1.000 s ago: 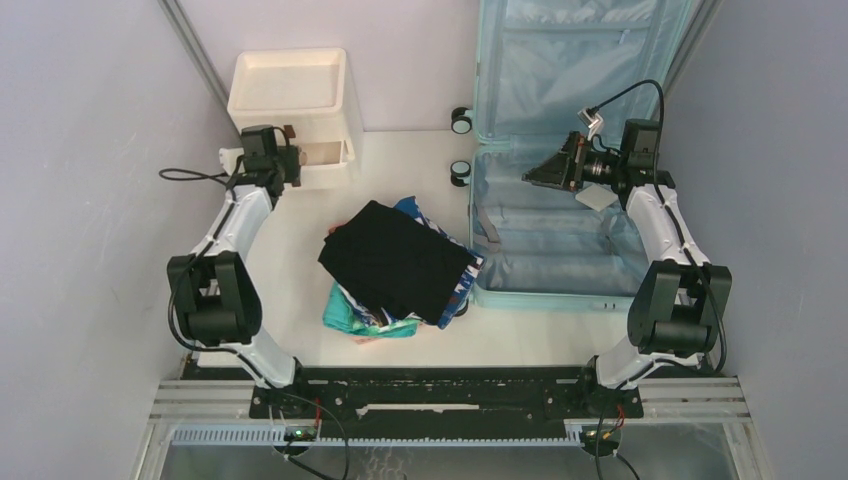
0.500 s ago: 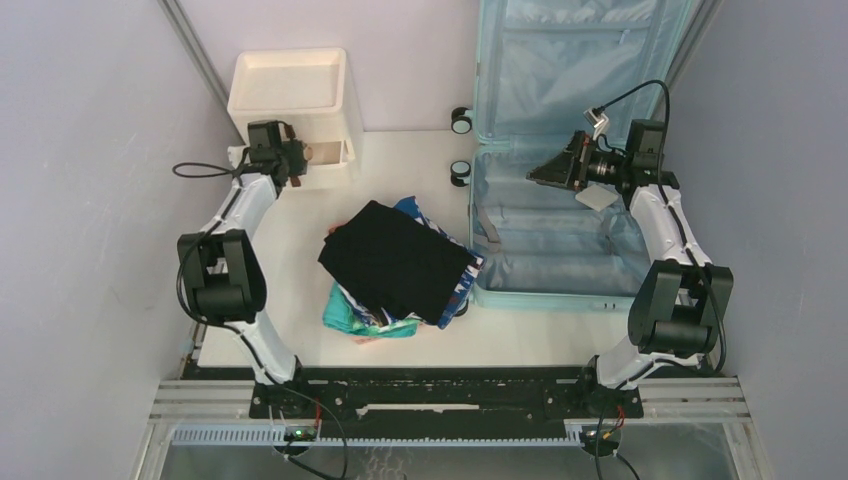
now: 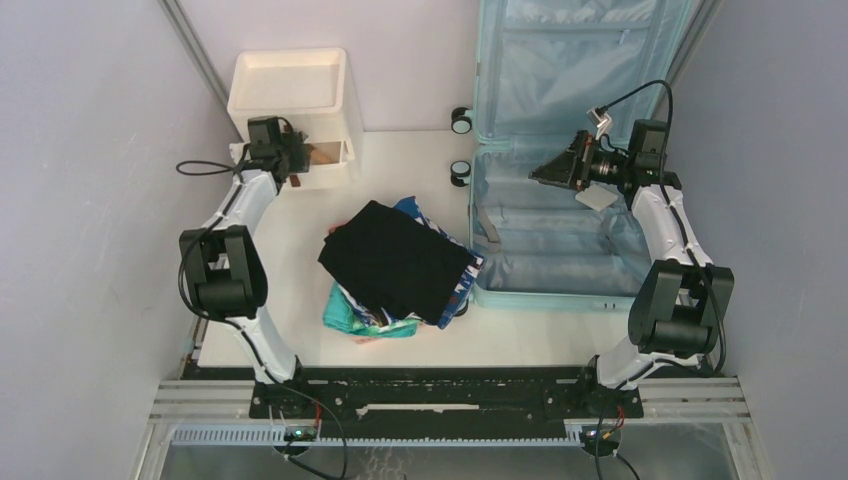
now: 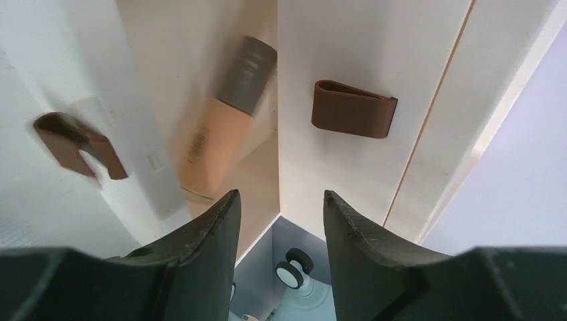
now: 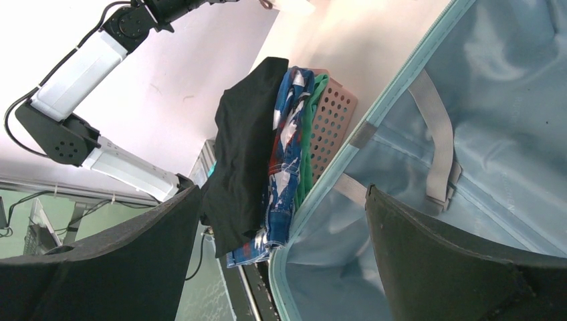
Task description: Open, take out, and arrange the luggage
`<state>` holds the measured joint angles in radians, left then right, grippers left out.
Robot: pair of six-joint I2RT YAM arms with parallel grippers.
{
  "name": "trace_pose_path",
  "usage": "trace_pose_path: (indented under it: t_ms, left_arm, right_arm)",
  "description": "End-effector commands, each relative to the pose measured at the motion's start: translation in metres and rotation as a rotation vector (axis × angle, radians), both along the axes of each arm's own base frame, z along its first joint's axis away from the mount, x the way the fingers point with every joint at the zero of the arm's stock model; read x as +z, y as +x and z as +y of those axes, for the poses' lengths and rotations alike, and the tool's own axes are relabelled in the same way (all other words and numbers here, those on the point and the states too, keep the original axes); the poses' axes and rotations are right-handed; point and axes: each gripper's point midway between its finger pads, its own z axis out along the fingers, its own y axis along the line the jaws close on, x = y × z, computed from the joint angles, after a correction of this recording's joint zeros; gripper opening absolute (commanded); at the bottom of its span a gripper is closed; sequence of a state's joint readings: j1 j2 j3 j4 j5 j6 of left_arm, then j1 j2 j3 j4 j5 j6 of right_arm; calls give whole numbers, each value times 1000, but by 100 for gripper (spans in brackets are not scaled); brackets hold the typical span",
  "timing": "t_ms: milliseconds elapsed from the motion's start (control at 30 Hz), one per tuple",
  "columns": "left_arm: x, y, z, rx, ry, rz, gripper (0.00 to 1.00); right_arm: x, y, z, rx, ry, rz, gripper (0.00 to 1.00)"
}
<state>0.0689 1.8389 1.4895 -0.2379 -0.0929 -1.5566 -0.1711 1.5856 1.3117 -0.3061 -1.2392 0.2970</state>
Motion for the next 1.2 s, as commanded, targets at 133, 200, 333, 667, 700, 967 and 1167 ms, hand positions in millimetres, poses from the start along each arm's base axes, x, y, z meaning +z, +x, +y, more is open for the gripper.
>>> trace_pose_path:
  t_ms: [133, 200, 333, 667, 700, 967, 1167]
  left_arm:
    - [70, 9, 1, -36, 30, -172, 54]
    - [82, 4, -1, -67, 65, -194, 54]
    - [104, -14, -8, -154, 169, -244, 53]
    - [121, -111, -27, -430, 558, -338, 49]
    - [117, -123, -26, -437, 599, -337, 49]
    - [93, -199, -1, -350, 837, -341, 71]
    - [73, -219, 4, -324, 823, -384, 90]
  right_arm:
    - [13, -1, -4, 0, -5, -66, 100]
    - [13, -1, -5, -3, -8, -70, 100]
    - [12, -2, -7, -2, -20, -85, 100]
    - [8, -1, -17, -16, -93, -156, 100]
    - [8, 0, -19, -18, -107, -168, 100]
    - [10, 5, -36, -20, -260, -282, 100]
    - [9, 16, -45, -51, -339, -315, 100]
